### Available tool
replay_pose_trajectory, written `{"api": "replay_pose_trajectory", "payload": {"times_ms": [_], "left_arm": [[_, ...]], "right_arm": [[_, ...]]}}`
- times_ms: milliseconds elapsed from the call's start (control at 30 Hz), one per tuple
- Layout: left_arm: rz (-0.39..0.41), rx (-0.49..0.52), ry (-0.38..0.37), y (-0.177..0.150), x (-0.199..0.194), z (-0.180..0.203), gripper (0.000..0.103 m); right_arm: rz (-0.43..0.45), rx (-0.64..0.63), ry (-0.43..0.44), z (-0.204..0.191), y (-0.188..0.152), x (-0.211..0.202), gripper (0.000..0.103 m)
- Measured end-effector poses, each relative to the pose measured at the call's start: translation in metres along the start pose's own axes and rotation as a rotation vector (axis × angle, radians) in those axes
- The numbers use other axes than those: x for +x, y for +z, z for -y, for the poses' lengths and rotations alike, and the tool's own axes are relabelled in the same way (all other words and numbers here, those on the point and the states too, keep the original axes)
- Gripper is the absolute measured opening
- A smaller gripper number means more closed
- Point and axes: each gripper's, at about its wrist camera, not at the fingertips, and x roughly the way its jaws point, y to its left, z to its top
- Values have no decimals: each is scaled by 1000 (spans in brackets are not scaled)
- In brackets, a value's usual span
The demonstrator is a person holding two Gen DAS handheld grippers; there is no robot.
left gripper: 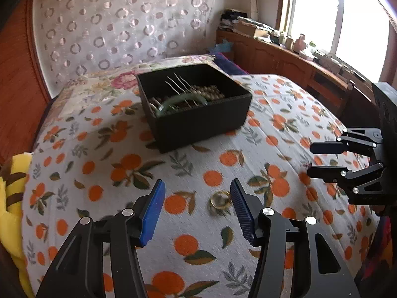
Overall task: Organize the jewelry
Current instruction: 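Move the left tool to the gold ring while the right tool approaches a brown earring, then close the left tool on the gold ring while the right tool grasps the brown earring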
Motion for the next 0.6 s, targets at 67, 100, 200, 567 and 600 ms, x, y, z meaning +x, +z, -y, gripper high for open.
{"api": "replay_pose_trajectory", "payload": {"times_ms": [67,100,200,567,600], "left_arm": [[-11,3,-2,-3,3,3,53],[-18,5,-5,-4,6,5,53],[-25,9,-2,-6,9,9,53],[-44,25,6,-6,17,17,53],[-40,25,12,-6,17,17,52]], "right_arm": [[-11,-16,-18,-3,-2,2,44],[-18,-22,-27,-5,-3,3,42],[-23,-22,-29,-5,-6,4,31],[-11,-12,-4,-6,-8,4,23],[-11,-12,-4,-6,-8,4,23]]}}
